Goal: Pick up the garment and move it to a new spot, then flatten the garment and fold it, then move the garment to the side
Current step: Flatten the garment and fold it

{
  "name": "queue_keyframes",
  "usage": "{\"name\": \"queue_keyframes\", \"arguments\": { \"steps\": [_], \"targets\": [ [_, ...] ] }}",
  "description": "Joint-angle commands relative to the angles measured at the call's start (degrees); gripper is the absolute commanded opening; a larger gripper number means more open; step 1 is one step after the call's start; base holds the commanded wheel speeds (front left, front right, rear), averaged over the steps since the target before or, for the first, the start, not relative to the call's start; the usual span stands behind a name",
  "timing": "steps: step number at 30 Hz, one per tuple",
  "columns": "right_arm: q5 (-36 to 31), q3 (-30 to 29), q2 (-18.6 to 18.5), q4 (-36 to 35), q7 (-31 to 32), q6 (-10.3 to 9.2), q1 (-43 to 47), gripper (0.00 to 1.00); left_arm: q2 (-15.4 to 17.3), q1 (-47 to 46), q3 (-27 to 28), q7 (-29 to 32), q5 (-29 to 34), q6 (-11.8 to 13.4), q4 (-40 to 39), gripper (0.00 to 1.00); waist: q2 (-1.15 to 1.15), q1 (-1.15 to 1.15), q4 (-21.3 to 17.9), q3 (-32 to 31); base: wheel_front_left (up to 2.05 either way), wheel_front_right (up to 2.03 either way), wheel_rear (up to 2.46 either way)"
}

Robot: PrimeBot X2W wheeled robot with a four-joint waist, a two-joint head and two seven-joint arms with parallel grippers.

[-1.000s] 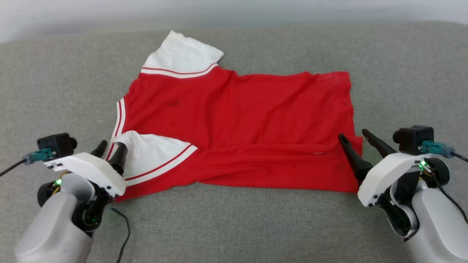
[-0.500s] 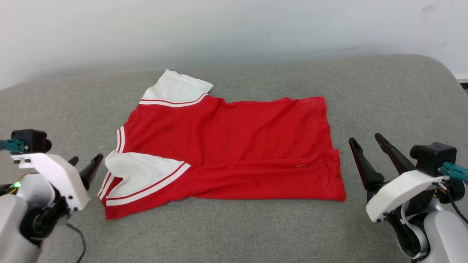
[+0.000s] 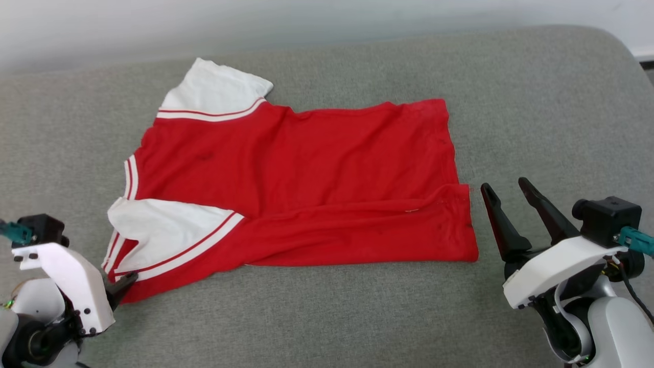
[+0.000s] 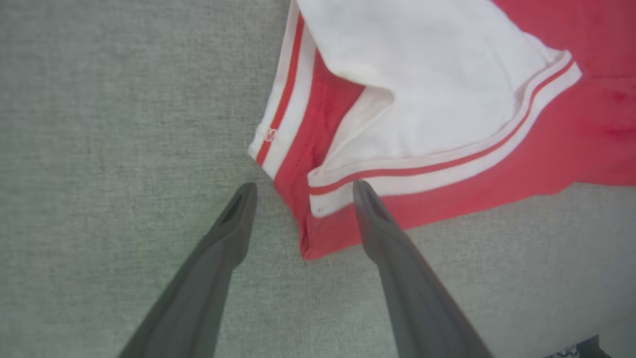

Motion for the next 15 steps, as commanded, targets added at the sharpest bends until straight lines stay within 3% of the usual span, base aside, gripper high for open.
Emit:
{"name": "queue_keyframes", "arguments": {
  "steps": [1,7,8,10,11,15],
  "targets": [
    [-0.25,0.31,0.49,-0.18,-0.19,-0.04,-0.89,1.0,0.11,0.87,0.14,0.43,-0.51,0.57,0.2,1.0,0.0,0.0,-0.75,1.69,0.0,0.0,0.0],
    [0.58,0.08,0.52,0.92,0.11,-0.04,-1.73,1.0,-3.36,2.32,-0.99,0.75,-2.6,-0.22,3.62,1.0,0.0,0.0,-1.27,3.38,0.0,0.0,0.0],
    [0.82,-0.1,0.38,1.04,0.2,-0.04,-1.79,1.0,-4.21,2.22,-1.24,0.7,-2.95,-0.71,4.15,0.76,0.0,0.0,-1.27,3.45,0.0,0.0,0.0],
    [1.22,-0.78,0.03,1.48,0.85,-0.04,-1.64,1.0,-5.5,2.0,-1.74,0.53,-3.6,-1.65,4.93,0.08,0.0,0.0,-1.18,3.42,0.0,0.0,0.0],
    [1.53,-1.12,-0.16,1.5,1.16,-0.04,-1.58,1.0,-6.12,1.91,-1.9,0.46,-3.94,-2.18,5.24,0.0,0.0,0.0,-1.09,3.27,0.0,0.0,0.0],
    [3.41,-3.14,-1.1,2.14,4.44,-0.04,-1.03,1.0,-6.6,0.92,-1.62,-0.95,-3.93,-3.54,6.48,0.0,0.0,0.0,-0.6,2.19,0.0,0.0,0.0]
  ]
}}
